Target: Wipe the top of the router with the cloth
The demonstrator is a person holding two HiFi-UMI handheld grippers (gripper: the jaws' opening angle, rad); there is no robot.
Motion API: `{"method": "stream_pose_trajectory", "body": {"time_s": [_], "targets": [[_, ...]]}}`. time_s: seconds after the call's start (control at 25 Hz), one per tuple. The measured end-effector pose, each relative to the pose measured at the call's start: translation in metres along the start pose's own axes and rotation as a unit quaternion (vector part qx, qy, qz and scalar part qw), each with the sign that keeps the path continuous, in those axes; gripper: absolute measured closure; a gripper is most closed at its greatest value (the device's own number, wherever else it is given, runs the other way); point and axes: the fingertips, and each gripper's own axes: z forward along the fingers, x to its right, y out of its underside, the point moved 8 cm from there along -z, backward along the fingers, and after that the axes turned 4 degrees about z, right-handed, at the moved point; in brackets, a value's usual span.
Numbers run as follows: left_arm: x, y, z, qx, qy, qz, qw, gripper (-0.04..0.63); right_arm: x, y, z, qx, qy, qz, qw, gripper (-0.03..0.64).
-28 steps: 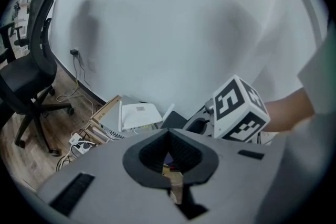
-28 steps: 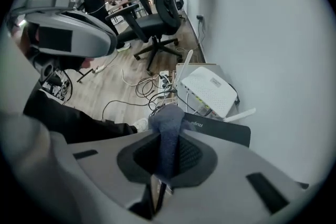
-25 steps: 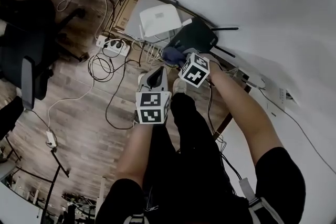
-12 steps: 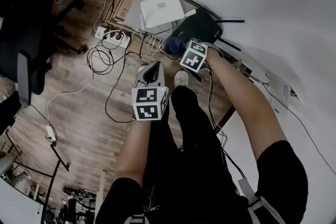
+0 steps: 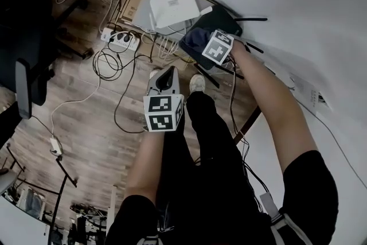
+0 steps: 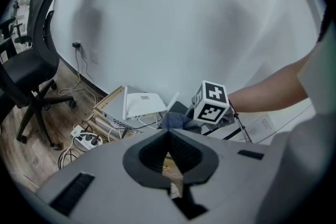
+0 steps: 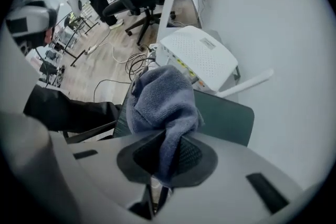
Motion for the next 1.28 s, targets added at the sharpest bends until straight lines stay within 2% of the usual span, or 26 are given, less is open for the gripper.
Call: {"method": "stream_pose_trajectory", "body": {"time_s": [0.32,0.4,0.48,0.6,0.88,1.04,1.16,1.28], "targets": [[-0.002,0.001,0.007,-0.007,0.000,0.001,1.0000,0.595,0.055,0.014,-0.004,0.008,0.027,0.100,0.995,0.594],[-0.003,0.000,0.009,-0.008,0.000,0.000,1.0000,0.595,0.059,0.015,-0.004,0.009,0.041,0.078,0.996,0.594],[-0.005,-0.003,0.011,-0.009,0.000,0.002,1.0000,0.595,0.063,0.015,-0.003,0.004,0.067,0.026,0.997,0.594],[-0.007,-0.006,0.017,-0.012,0.000,0.004,0.9999,0.595,0.076,0.017,-0.001,-0.006,0.116,-0.040,0.992,0.595],[-0.012,-0.007,0.026,-0.021,-0.002,0.002,0.9998,0.595,0.092,0.022,-0.001,-0.034,0.155,-0.113,0.981,0.594],[-0.008,-0.006,0.032,-0.025,0.001,-0.003,0.9997,0.595,0.094,0.022,0.001,-0.061,0.137,-0.098,0.984,0.594],[-0.003,-0.009,0.035,-0.024,0.008,0.000,0.9997,0.595,0.097,0.028,0.003,-0.119,0.098,-0.048,0.987,0.594],[-0.001,-0.009,0.036,-0.024,0.013,0.004,0.9996,0.595,0.096,0.039,0.005,-0.185,0.069,-0.013,0.980,0.595]]}}
